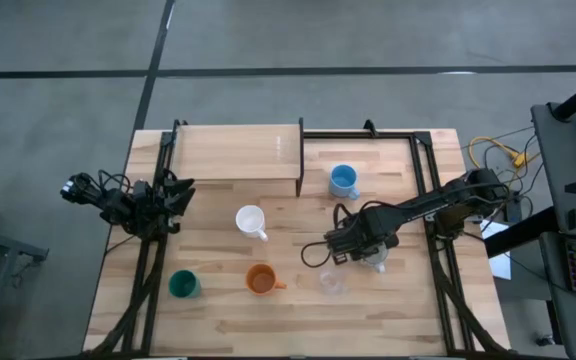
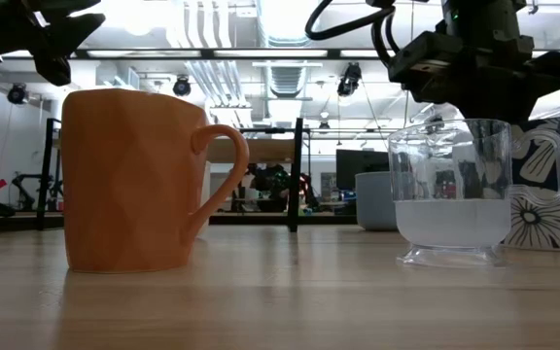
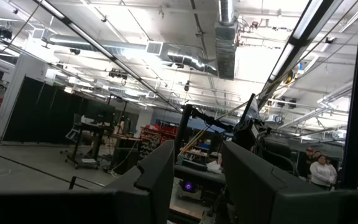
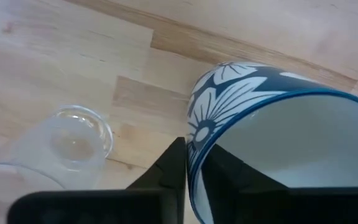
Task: Stack small to large cups/mugs on shelf
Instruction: Put the blue patterned mug on the shelf
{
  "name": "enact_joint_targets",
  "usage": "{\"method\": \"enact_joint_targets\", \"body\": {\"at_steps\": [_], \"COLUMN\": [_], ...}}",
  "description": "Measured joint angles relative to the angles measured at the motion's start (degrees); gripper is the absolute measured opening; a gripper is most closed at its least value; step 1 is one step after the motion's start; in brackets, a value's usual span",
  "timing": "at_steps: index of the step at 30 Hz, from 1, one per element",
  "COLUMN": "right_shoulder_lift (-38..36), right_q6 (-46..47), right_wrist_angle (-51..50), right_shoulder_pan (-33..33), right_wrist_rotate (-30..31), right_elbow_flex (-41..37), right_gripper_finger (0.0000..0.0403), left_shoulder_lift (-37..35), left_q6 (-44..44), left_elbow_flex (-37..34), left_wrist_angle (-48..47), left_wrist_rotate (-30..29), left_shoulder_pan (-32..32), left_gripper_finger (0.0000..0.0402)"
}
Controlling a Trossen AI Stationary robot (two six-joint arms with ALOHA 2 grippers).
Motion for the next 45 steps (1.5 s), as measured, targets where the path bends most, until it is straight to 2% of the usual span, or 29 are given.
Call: {"method": "enact_joint_targets", "body": {"at_steps": [3,13,23,28,35,39,45], "right_shoulder_lift": [0.0,0.02,0.02,0.0,1.16,5.15,12.8], "right_q6": [0.04,-0.45,-8.54,-17.13,-38.54,-49.89,-64.6], "right_wrist_angle": [-0.02,-1.4,-18.85,-23.13,-25.23,-26.35,-26.3], "right_shoulder_pan": [0.02,0.0,-1.31,-2.99,-5.45,-6.88,-10.11], "right_wrist_rotate": [0.02,-0.62,-0.64,-0.64,0.03,4.02,6.69], "right_elbow_flex": [0.03,1.31,15.91,24.79,36.55,44.63,57.35], "right_gripper_finger": [0.0018,0.002,0.0019,0.0018,0.0018,0.0018,0.0018], "left_shoulder_lift": [-0.02,0.0,0.0,0.04,0.0,-0.02,-0.04], "left_q6": [0.02,0.01,0.01,0.02,0.02,0.01,0.02], "left_elbow_flex": [0.0,0.0,0.0,0.0,0.0,0.0,0.0], "left_wrist_angle": [0.0,0.0,0.0,0.0,0.0,0.01,0.02], "left_wrist_rotate": [0.0,0.0,0.0,0.0,0.0,-0.02,-0.02], "left_shoulder_pan": [0.02,0.02,0.02,0.02,0.02,0.01,0.02], "left_gripper_finger": [0.0122,0.0122,0.0122,0.0122,0.0122,0.0122,0.0122]}}
